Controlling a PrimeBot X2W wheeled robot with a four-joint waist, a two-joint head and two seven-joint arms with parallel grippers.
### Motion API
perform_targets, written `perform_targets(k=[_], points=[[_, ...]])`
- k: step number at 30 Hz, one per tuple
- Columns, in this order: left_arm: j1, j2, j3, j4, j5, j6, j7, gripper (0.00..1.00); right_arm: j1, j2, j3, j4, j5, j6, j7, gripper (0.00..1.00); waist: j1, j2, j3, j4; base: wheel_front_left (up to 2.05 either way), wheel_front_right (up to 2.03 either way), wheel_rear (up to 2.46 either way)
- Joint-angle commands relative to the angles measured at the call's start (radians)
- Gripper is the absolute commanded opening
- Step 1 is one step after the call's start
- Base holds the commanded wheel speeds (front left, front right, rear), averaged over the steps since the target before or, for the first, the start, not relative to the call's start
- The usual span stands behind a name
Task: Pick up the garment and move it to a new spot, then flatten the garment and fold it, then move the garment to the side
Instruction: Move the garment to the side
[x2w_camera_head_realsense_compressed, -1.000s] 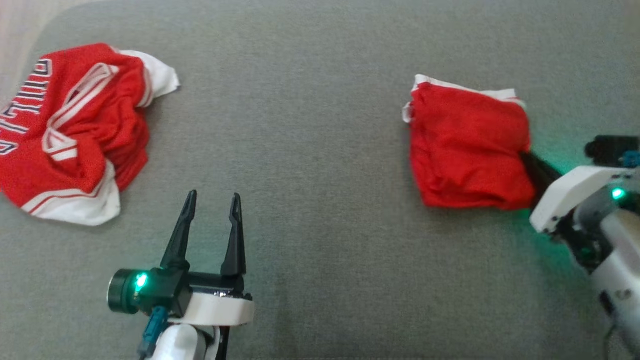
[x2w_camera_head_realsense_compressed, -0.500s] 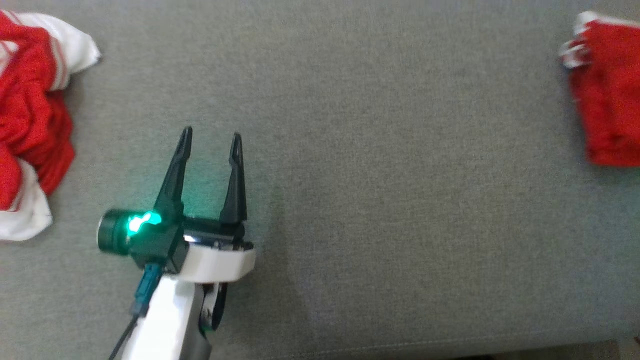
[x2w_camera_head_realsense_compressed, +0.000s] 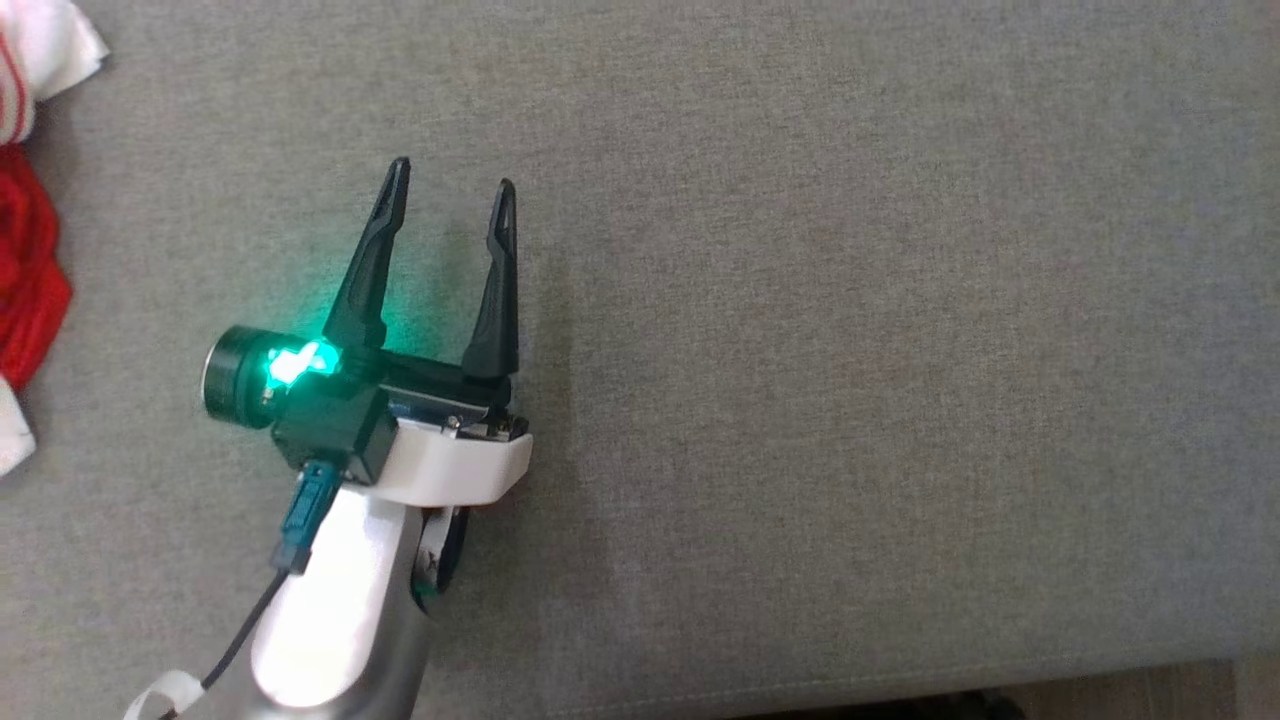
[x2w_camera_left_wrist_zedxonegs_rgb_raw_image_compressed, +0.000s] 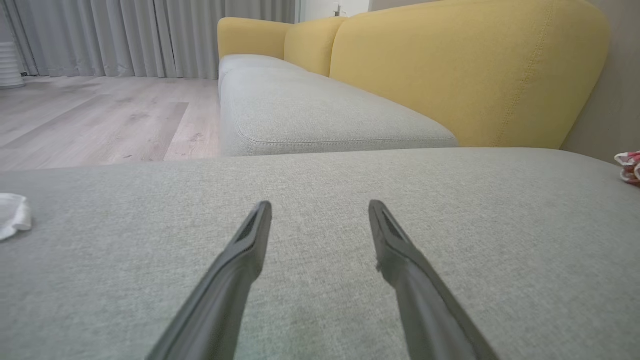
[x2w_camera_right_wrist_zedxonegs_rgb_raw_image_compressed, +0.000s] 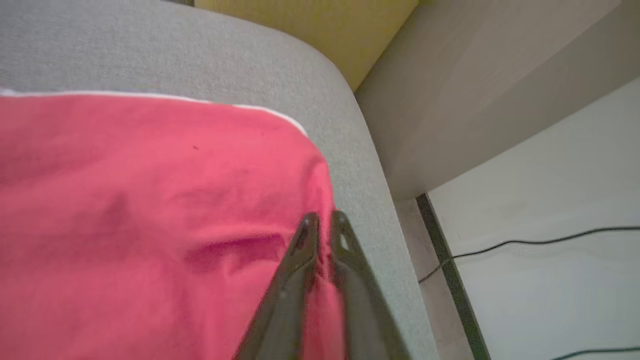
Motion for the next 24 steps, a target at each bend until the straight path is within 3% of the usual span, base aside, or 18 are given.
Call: perform_targets(k=[1, 6, 14, 20, 24], points=[[0.003, 0.003, 0.018, -0.016, -0.012, 0.009, -0.005, 1.00, 0.020, -0.046, -0.013, 0.000, -0.035, 0.007, -0.029, 1.00, -0.0002, 0.0001, -0.035, 0.013, 0.00, 0.00, 0.00], [0.035, 0.003, 0.015, -0.001, -0.022, 0.022, -0.005, 1.00, 0.023, 0.036, -0.030, 0.013, -0.100, 0.007, -0.079, 1.00, -0.0002, 0.0001, -0.121, 0.029, 0.00, 0.00, 0.00], [0.148, 0.003, 0.023, 0.118, -0.032, 0.005, -0.005, 1.00, 0.184, 0.331, -0.065, 0.008, -0.148, 0.007, -0.279, 1.00, -0.0002, 0.0001, -0.398, 0.087, 0.00, 0.00, 0.00], [0.218, 0.012, 0.068, 0.220, -0.039, -0.011, -0.005, 1.00, 0.365, 0.534, -0.047, -0.091, -0.185, 0.007, -0.320, 1.00, -0.0002, 0.0001, -0.571, 0.100, 0.00, 0.00, 0.00], [0.250, 0.018, 0.104, 0.249, -0.039, -0.007, -0.005, 1.00, 0.486, 0.639, -0.103, -0.236, -0.249, 0.007, -0.321, 1.00, -0.0002, 0.0001, -0.631, 0.096, 0.00, 0.00, 0.00]])
